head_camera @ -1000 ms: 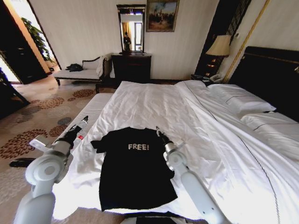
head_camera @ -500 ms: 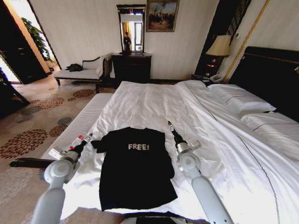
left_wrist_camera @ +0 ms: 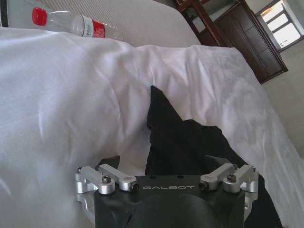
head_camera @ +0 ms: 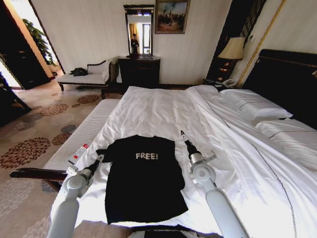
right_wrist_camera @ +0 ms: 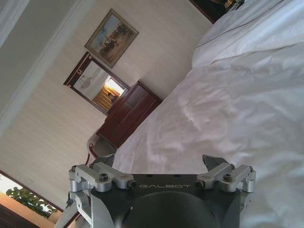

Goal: Fold the clothes on the bed.

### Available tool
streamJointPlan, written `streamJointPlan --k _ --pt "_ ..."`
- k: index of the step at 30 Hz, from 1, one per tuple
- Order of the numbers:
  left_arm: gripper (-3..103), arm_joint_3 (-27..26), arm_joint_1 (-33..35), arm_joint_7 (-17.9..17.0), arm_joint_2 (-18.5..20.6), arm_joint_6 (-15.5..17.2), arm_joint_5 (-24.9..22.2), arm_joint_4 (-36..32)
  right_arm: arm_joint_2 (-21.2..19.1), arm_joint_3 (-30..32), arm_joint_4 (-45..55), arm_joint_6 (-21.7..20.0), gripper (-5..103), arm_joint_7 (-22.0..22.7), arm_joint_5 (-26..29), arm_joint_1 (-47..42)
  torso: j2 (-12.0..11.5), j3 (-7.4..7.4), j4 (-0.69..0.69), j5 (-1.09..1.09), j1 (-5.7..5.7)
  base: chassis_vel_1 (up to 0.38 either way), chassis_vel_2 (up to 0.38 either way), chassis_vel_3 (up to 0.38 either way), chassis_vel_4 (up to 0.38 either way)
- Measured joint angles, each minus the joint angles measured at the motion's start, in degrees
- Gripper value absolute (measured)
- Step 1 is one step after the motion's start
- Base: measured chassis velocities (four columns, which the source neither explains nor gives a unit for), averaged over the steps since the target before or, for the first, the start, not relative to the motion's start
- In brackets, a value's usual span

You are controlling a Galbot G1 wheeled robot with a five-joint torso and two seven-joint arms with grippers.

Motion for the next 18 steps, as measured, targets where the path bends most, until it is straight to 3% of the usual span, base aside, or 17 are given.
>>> streamJointPlan --k 2,7,18 --pt "102 0.0 0.0 0.1 0.0 0.0 -0.1 0.0 0.0 0.0 0.0 0.0 100 0.1 0.0 0.0 0.0 0.00 0.00 0.00 0.00 0.000 0.000 0.000 0.000" --pt "92 0.2 0.0 0.4 -0.7 -0.1 -0.3 -0.7 0.0 -0.1 -0.3 -0.3 100 0.3 -0.1 0.1 0.0 0.00 0.00 0.00 0.00 0.000 0.000 0.000 0.000" --pt "49 0.2 0.2 0.5 -1.1 -0.6 -0.2 -1.3 -0.2 -0.2 -0.4 -0.4 100 0.6 -0.3 0.1 0.0 0.00 0.00 0.00 0.00 0.000 0.000 0.000 0.000"
